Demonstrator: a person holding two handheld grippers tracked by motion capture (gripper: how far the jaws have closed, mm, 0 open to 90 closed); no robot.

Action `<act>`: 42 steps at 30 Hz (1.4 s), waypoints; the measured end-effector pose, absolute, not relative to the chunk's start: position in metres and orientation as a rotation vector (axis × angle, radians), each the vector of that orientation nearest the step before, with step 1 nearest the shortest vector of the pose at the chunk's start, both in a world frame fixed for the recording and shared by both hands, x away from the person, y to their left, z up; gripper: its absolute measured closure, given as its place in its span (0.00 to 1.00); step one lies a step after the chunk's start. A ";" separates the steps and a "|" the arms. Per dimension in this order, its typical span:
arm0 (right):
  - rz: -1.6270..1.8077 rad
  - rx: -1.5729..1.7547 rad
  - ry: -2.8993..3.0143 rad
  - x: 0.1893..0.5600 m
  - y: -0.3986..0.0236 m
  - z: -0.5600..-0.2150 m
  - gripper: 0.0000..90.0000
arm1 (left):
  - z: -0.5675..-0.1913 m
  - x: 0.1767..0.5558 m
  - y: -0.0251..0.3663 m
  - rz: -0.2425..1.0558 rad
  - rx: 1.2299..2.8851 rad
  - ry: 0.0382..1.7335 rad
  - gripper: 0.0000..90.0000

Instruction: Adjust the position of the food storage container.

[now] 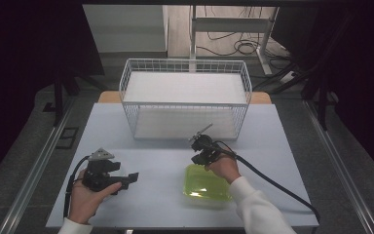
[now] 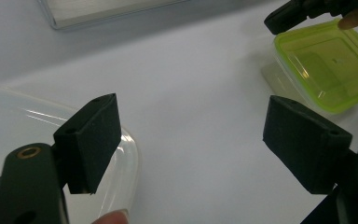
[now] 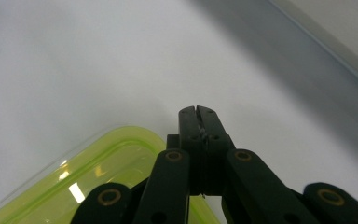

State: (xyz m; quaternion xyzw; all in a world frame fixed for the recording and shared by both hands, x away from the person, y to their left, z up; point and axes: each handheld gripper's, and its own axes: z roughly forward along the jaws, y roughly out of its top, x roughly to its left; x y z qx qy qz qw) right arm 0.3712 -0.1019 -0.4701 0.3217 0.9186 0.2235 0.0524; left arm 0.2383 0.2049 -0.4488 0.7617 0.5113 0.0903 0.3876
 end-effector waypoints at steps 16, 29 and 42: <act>0.755 1.115 2.575 0.327 -0.208 -0.436 0.99 | -0.447 0.236 0.192 0.187 1.949 1.271 0.21; 0.677 1.194 2.621 0.296 -0.239 -0.475 0.99 | -0.447 0.237 0.171 0.133 1.964 1.249 0.22; 0.687 1.129 2.658 0.302 -0.213 -0.479 0.99 | -0.455 0.241 0.163 0.104 1.984 1.257 0.22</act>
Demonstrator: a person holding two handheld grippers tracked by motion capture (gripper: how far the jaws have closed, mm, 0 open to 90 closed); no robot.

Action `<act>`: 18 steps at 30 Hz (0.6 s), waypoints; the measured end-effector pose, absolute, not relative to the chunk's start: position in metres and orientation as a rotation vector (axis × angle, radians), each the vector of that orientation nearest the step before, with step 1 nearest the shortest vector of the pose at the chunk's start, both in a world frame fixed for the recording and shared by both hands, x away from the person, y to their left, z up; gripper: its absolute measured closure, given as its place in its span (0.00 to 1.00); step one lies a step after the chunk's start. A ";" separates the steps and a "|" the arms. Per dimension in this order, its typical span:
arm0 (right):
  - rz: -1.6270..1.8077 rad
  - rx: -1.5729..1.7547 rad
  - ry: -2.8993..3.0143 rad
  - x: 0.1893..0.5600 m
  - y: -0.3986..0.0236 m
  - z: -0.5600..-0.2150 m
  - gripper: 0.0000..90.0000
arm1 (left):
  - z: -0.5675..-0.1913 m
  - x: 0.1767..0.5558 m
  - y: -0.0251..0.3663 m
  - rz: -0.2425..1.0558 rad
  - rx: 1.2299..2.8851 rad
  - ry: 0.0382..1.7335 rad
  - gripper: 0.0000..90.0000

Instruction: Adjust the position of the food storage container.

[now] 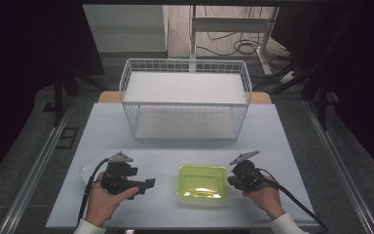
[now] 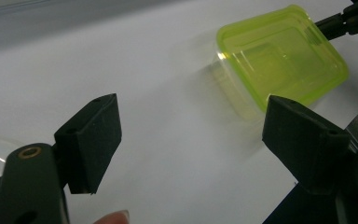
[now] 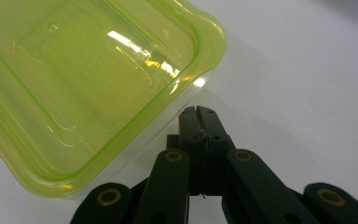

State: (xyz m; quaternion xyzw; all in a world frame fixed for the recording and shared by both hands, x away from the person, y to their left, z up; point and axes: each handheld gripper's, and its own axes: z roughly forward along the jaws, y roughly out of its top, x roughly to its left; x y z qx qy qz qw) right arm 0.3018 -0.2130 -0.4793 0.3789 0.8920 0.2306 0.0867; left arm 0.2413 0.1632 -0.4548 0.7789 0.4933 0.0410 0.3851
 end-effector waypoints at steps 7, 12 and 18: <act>0.718 1.108 2.685 0.308 -0.189 -0.486 0.99 | -0.459 0.245 0.164 0.098 1.993 1.252 0.22; 0.763 1.102 2.693 0.310 -0.186 -0.488 0.99 | -0.463 0.245 0.167 0.106 1.992 1.258 0.22; 0.764 1.096 2.640 0.311 -0.191 -0.482 0.99 | -0.463 0.241 0.169 0.108 1.987 1.260 0.22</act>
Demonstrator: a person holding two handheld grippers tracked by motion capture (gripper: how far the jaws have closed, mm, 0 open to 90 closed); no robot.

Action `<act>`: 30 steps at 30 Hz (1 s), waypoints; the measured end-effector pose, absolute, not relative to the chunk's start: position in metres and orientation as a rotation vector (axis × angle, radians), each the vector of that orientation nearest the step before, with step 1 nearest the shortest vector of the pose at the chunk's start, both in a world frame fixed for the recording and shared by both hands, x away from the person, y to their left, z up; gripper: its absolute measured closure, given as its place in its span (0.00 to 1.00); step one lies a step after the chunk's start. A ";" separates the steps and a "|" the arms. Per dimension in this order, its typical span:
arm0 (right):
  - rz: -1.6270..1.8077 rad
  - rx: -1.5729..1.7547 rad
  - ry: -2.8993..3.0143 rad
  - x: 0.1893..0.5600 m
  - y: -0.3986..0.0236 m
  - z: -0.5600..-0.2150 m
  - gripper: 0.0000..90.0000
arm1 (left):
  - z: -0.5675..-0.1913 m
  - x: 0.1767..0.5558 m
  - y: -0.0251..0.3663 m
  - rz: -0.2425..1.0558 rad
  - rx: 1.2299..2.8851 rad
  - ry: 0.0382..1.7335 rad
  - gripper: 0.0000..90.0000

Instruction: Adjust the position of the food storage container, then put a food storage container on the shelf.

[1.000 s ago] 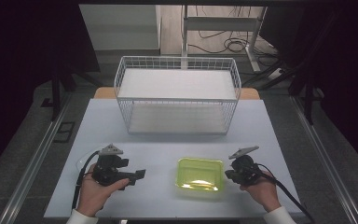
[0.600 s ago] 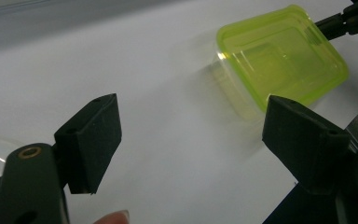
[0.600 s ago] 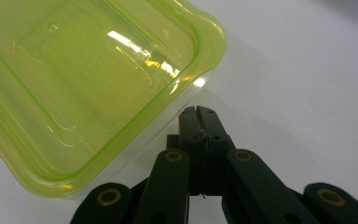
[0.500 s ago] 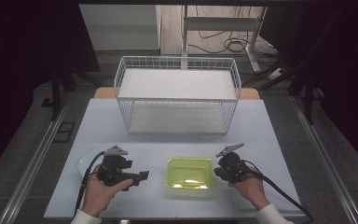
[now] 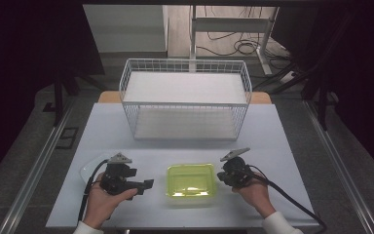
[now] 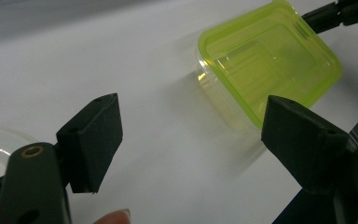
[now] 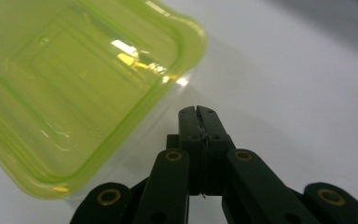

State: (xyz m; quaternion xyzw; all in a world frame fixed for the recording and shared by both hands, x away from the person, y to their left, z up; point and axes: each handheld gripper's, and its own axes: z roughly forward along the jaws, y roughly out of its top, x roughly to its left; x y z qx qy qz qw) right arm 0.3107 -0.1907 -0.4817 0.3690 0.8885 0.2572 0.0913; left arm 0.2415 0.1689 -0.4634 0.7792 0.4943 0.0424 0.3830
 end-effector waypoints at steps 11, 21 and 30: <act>1.021 1.177 2.479 0.289 -0.224 -0.451 0.44 | -0.460 0.238 0.168 0.098 1.941 1.260 0.22; 1.244 1.271 2.498 0.284 -0.233 -0.451 0.34 | -0.461 0.238 0.164 0.056 1.927 1.246 0.21; 1.275 1.311 2.524 0.284 -0.227 -0.457 0.37 | -0.464 0.240 0.155 -0.016 1.910 1.229 0.23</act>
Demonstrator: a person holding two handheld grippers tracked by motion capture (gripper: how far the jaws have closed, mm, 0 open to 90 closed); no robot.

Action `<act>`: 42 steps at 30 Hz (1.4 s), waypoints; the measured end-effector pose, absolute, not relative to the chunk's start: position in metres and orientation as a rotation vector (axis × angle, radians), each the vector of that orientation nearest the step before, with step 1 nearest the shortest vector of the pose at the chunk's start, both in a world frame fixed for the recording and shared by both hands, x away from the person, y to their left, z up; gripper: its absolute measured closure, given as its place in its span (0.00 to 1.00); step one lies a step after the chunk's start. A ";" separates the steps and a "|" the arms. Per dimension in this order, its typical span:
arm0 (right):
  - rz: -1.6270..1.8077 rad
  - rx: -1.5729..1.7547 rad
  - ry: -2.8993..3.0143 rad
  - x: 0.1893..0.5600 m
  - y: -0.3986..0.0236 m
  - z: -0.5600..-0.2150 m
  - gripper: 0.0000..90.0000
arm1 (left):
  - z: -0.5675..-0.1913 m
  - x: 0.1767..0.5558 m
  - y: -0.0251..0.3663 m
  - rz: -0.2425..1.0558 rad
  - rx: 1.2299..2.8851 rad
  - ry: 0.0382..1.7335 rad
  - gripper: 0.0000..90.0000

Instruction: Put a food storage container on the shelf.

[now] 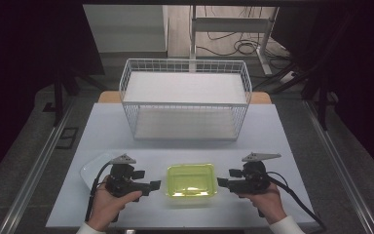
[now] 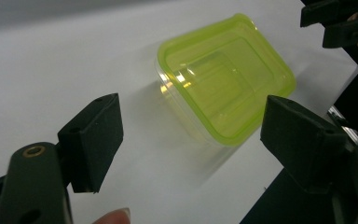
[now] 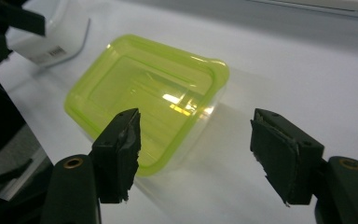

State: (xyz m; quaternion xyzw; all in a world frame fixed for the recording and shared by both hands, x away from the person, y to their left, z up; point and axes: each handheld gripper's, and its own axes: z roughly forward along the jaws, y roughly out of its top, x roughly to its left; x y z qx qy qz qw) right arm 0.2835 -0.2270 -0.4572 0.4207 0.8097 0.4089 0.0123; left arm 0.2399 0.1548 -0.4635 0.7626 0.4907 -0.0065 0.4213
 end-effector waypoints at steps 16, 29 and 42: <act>1.316 1.339 2.549 0.285 -0.217 -0.471 0.42 | -0.471 0.252 0.142 -0.134 1.813 1.262 0.28; 1.325 1.440 2.541 0.299 -0.211 -0.482 0.51 | -0.491 0.265 0.125 -0.224 1.802 1.335 0.42; 1.309 1.537 2.578 0.311 -0.206 -0.495 0.65 | -0.509 0.278 0.123 -0.300 1.782 1.385 0.61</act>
